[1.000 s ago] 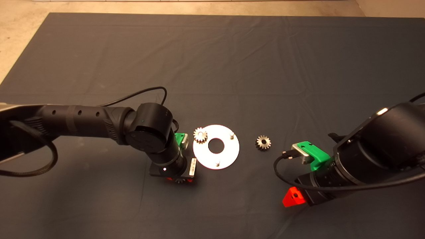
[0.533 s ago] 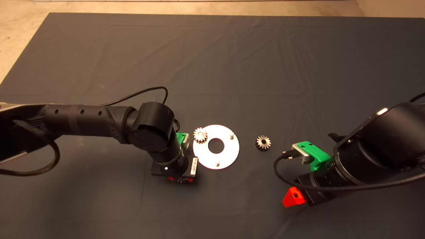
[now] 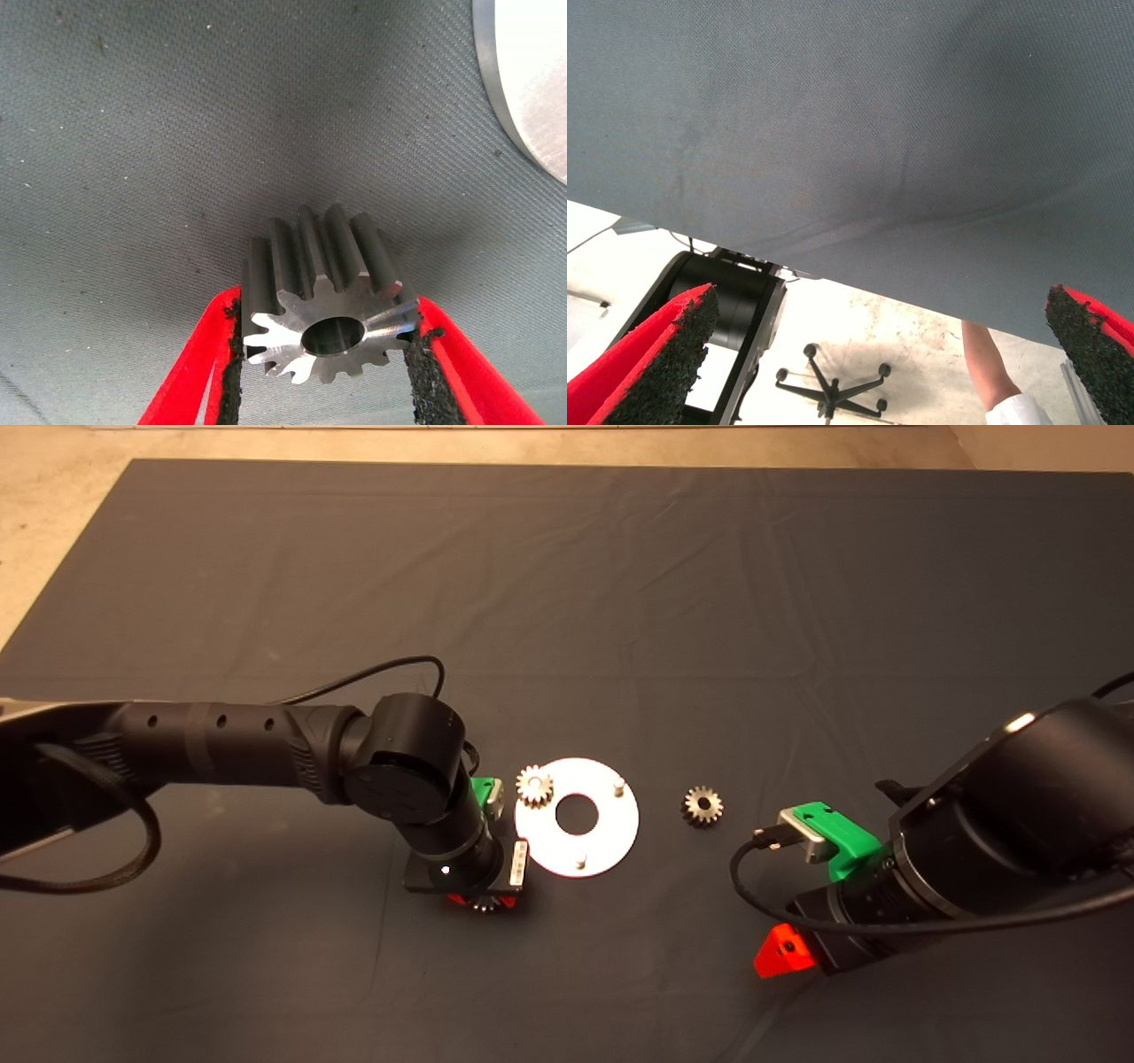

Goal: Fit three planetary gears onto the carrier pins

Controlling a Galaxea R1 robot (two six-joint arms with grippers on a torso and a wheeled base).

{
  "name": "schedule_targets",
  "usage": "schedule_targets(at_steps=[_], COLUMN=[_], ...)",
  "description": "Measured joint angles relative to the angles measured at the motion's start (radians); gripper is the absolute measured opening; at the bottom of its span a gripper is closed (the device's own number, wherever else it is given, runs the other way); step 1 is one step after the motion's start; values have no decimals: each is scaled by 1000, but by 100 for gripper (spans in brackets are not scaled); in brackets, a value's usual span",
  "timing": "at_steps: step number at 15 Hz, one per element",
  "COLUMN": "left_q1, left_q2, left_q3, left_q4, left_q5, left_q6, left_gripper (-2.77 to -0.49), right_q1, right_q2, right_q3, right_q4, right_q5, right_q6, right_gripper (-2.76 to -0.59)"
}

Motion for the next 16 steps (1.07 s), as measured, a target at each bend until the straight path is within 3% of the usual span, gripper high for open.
schedule_targets(at_steps=[8,12,13,16], left_q1=[0,0,-1,-18], left_q2=[0,0,3,8], left_q3=[3,21,33,48], left_q4=[0,4,7,6], left_q5=[6,35,50,53], left_q6=[-1,-2,-2,-12], left_gripper=[-232,-238,-238,-238], right_q1=[-1,-3,-3,-3], right_q2=[0,0,0,0], right_q3=[0,0,0,0], right_q4=[0,0,0,0], right_q5=[0,0,0,0], right_q6=[0,0,0,0], right_gripper=[-61,-61,-60,-60])
